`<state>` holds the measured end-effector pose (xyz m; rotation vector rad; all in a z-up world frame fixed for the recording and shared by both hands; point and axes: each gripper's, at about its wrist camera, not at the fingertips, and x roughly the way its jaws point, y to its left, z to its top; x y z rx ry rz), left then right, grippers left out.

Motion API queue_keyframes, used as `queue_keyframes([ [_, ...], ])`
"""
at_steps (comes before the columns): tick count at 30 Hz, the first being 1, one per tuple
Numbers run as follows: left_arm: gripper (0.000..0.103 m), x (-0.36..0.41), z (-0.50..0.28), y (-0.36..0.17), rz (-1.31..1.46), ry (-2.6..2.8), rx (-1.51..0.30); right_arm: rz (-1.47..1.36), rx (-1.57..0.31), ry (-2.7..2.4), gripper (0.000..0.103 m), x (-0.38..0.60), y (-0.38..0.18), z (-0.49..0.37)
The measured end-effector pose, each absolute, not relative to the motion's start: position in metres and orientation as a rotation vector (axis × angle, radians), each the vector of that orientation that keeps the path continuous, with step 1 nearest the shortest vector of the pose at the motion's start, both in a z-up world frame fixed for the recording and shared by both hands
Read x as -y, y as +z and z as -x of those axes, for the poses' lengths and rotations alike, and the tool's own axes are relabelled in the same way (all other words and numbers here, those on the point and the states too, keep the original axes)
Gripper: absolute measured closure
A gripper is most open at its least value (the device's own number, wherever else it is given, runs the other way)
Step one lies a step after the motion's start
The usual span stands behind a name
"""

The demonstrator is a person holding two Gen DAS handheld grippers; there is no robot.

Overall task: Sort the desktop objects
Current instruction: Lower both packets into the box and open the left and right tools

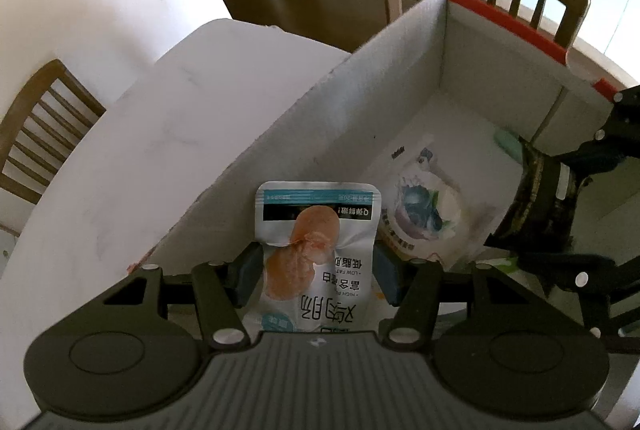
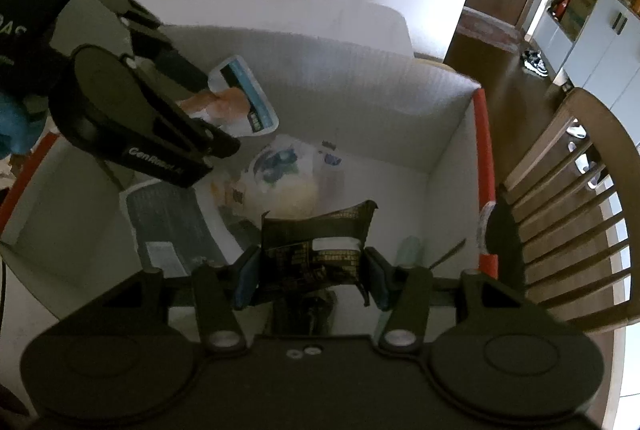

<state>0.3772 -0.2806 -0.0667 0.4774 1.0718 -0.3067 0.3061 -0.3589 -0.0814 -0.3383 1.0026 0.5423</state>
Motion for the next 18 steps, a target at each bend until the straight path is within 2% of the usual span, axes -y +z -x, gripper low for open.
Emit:
queue_keyframes([
  [12,0.044,0.285,-0.372,-0.077,-0.519,-0.350,-1.115,0.355,-1.048,0.583,0.049,0.352,-0.094,-0.302],
  [18,0.042,0.281,-0.373,-0.081,-0.509,-0.348,-1.141,0.356,-1.046,0.575,0.046,0.351,-0.091,-0.305],
])
